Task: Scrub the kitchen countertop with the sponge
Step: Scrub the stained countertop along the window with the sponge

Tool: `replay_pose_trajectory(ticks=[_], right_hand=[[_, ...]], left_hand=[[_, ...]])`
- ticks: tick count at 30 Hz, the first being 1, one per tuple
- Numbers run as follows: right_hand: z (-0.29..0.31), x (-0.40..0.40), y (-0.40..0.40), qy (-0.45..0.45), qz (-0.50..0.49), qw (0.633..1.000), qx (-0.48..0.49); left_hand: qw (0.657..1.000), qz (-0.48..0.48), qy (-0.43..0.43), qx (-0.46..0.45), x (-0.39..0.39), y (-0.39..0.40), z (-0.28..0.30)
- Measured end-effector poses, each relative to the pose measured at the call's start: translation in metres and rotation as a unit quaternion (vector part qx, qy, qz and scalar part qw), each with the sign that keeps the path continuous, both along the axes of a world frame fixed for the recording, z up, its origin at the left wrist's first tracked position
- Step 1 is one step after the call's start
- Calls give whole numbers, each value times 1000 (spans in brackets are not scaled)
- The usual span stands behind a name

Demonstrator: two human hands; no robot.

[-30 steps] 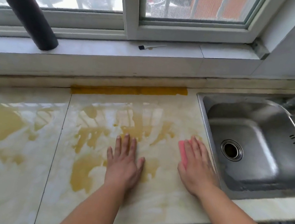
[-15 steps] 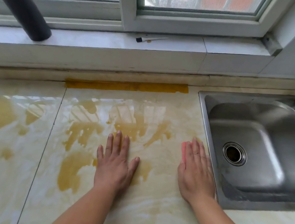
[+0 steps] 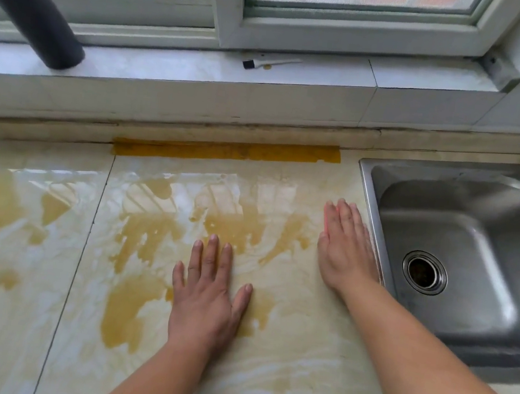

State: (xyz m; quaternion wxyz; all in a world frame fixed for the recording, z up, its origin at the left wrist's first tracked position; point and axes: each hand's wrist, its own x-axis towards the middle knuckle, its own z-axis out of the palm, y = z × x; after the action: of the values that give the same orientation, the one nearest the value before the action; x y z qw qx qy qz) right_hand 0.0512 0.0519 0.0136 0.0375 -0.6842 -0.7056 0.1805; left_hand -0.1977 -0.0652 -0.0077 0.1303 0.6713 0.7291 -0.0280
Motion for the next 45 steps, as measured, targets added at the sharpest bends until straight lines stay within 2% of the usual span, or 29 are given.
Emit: replay_pose_trajectory(ticks=[7,10,16,23,28,31,39,41,45], right_hand=[[2,-12,-101,5,65,998,-9],[2,-18,-74,-2,62,998,1],[7,-50,0,51,26,998,-31],[0,-39,-103,21,121,992,-1],[7,-59,-33,40,50,998,-20],[14,-74,4,40,46,997,-45],[3,-43,-89,27,153,988,-9],[3,-31,-69,22,125,992,0],[7,-18,7,20,-20,1000,8]], left_hand=[[1000,0,-1,-1,2,-1,0],[1000,5,0,-8,2,1,0],[1000,8,-4,-11,2,2,2],[1000,5,-7,-8,3,1,1],[1000,5,-2,-9,4,1,3],[1000,5,-2,-7,4,2,4],[1000,6,-9,10,3,1,2],[1000,6,-4,10,3,1,2],[1000,5,2,15,4,1,1]])
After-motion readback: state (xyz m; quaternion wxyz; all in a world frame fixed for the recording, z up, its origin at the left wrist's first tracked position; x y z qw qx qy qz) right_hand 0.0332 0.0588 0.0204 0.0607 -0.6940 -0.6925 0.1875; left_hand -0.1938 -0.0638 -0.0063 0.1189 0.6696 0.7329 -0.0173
